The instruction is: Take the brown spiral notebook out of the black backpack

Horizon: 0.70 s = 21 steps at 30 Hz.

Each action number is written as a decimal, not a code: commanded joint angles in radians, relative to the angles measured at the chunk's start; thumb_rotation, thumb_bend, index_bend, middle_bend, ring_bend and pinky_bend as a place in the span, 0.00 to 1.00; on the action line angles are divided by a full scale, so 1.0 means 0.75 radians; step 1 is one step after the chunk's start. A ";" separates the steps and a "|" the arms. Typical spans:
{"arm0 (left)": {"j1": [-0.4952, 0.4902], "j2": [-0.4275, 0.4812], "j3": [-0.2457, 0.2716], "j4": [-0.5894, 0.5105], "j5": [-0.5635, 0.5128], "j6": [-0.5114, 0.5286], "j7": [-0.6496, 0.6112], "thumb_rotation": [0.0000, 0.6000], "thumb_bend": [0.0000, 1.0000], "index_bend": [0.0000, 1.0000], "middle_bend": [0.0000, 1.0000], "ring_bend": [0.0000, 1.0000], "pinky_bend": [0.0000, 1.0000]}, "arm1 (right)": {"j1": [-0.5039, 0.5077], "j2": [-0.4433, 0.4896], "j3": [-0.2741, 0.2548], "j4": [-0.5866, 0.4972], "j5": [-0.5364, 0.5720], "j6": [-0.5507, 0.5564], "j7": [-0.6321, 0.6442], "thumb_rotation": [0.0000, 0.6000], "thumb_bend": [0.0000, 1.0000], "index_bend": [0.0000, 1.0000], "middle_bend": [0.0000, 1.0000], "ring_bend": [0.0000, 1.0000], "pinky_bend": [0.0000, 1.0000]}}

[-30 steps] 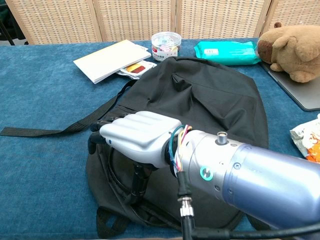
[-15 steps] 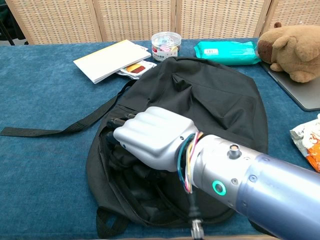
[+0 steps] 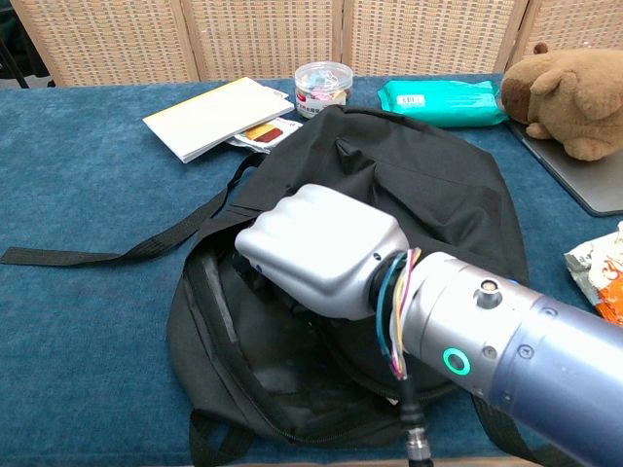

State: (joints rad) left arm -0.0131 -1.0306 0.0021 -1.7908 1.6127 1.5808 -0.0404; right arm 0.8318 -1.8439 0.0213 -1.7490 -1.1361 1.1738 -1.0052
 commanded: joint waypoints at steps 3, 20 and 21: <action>-0.007 -0.011 0.008 0.001 0.018 -0.012 0.021 1.00 0.00 0.00 0.00 0.00 0.00 | 0.008 0.122 0.003 0.102 -0.230 -0.030 0.245 1.00 1.00 0.51 0.56 0.58 0.82; -0.237 -0.186 0.042 0.161 0.361 -0.196 0.002 1.00 0.00 0.11 0.00 0.00 0.02 | 0.089 0.508 0.075 0.236 -0.442 -0.185 0.667 1.00 1.00 0.51 0.56 0.58 0.82; -0.256 -0.200 0.045 0.169 0.378 -0.214 -0.010 1.00 0.00 0.13 0.00 0.00 0.04 | 0.087 0.513 0.078 0.237 -0.432 -0.190 0.673 1.00 1.00 0.51 0.56 0.58 0.82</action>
State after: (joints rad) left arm -0.1662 -1.1490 0.0312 -1.6911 1.8633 1.4569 -0.0217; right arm 0.8983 -1.4650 0.0752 -1.5734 -1.4677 1.0373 -0.5065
